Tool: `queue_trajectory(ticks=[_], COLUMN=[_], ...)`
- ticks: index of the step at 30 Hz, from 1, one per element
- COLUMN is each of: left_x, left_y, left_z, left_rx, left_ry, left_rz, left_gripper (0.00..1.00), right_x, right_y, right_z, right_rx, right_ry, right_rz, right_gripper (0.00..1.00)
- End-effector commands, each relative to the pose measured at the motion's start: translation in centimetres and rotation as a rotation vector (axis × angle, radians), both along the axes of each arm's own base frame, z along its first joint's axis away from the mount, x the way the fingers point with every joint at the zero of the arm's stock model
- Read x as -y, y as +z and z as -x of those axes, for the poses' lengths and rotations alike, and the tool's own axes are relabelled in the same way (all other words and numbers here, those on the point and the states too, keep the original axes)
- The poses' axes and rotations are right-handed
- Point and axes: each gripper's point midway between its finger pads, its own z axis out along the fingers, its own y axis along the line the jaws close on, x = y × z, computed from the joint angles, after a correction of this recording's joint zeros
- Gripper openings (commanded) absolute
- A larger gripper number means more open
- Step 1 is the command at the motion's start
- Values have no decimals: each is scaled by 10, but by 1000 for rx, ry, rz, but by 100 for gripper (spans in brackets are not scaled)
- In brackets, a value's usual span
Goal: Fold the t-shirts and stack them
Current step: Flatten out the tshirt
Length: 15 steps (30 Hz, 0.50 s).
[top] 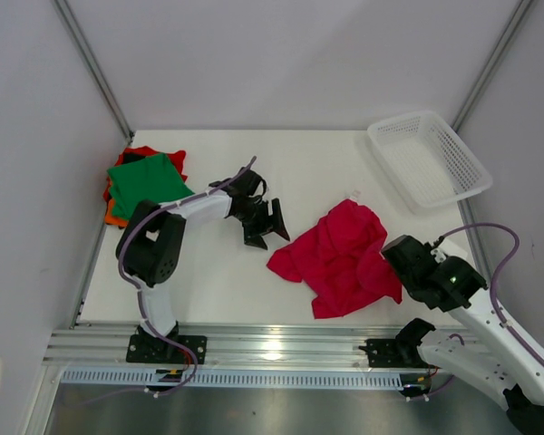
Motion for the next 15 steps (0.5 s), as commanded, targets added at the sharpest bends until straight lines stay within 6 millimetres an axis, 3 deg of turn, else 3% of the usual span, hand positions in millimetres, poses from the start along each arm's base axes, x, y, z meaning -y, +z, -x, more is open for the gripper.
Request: queue_trajectory(ticks=[1, 6, 15], left_x=[0, -3, -7], left_y=[-2, -17, -23], left_z=[2, 19, 28], left_rx=[-35, -130, -154], left_ry=[4, 19, 19], left_rz=[-25, -32, -44], left_gripper=[79, 79, 78], right_x=[8, 9, 2], right_y=[16, 16, 14], right_z=[-2, -2, -7], right_rx=[51, 53, 57], right_ry=[-27, -29, -22], right_rz=[12, 14, 0], right_gripper=[0, 0, 0])
